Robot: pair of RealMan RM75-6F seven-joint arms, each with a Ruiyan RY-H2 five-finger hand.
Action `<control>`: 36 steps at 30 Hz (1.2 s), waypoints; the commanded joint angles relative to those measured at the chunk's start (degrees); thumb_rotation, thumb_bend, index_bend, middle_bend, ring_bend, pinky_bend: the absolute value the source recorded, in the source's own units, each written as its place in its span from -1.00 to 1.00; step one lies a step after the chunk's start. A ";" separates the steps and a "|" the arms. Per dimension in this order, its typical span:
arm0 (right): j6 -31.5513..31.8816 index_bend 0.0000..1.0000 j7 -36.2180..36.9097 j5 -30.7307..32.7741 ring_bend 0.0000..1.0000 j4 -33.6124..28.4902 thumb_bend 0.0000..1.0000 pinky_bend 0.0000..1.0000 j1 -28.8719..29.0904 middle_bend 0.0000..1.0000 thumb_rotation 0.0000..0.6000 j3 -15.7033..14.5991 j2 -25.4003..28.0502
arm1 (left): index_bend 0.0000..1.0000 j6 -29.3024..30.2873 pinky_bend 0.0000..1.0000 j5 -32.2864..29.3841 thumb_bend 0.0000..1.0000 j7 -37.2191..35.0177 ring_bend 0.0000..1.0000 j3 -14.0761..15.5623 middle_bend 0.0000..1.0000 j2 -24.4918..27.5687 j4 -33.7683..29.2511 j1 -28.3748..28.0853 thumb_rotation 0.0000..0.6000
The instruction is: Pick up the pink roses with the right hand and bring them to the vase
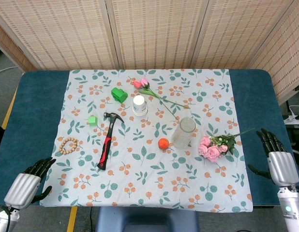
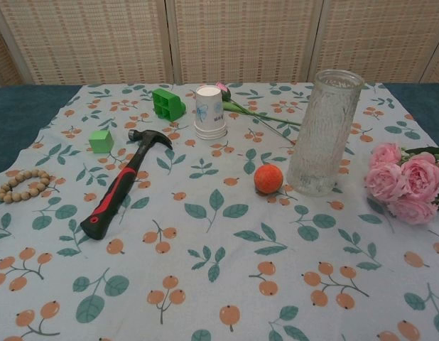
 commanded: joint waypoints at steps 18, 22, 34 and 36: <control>-11.59 -0.98 -13.13 -0.10 0.30 3.08 -1.00 0.67 8.87 0.59 1.00 3.43 -2.41 | -0.87 0.71 -0.30 -0.71 -0.33 -1.31 -0.75 -0.16 -0.83 0.93 -0.37 0.35 1.00; -26.28 -1.00 -21.74 11.49 0.30 -1.76 -1.00 0.67 15.16 0.60 1.00 5.39 0.62 | -0.87 1.00 -0.30 -0.69 -0.33 -0.81 -0.75 -0.15 -0.83 1.20 -0.95 0.54 1.00; -45.68 -1.00 -33.12 34.83 0.30 4.80 -1.00 0.67 29.42 0.60 1.00 3.21 -3.44 | -0.87 0.91 -0.29 -1.13 -0.33 0.09 -0.75 -0.31 -0.83 1.21 -1.13 0.69 1.00; -45.11 -1.00 -34.22 35.61 0.31 6.86 -1.00 0.68 30.42 0.60 1.00 2.47 -5.47 | -0.87 0.86 -0.29 -1.13 -0.33 0.16 -0.75 -0.29 -0.83 1.19 -1.07 0.70 1.00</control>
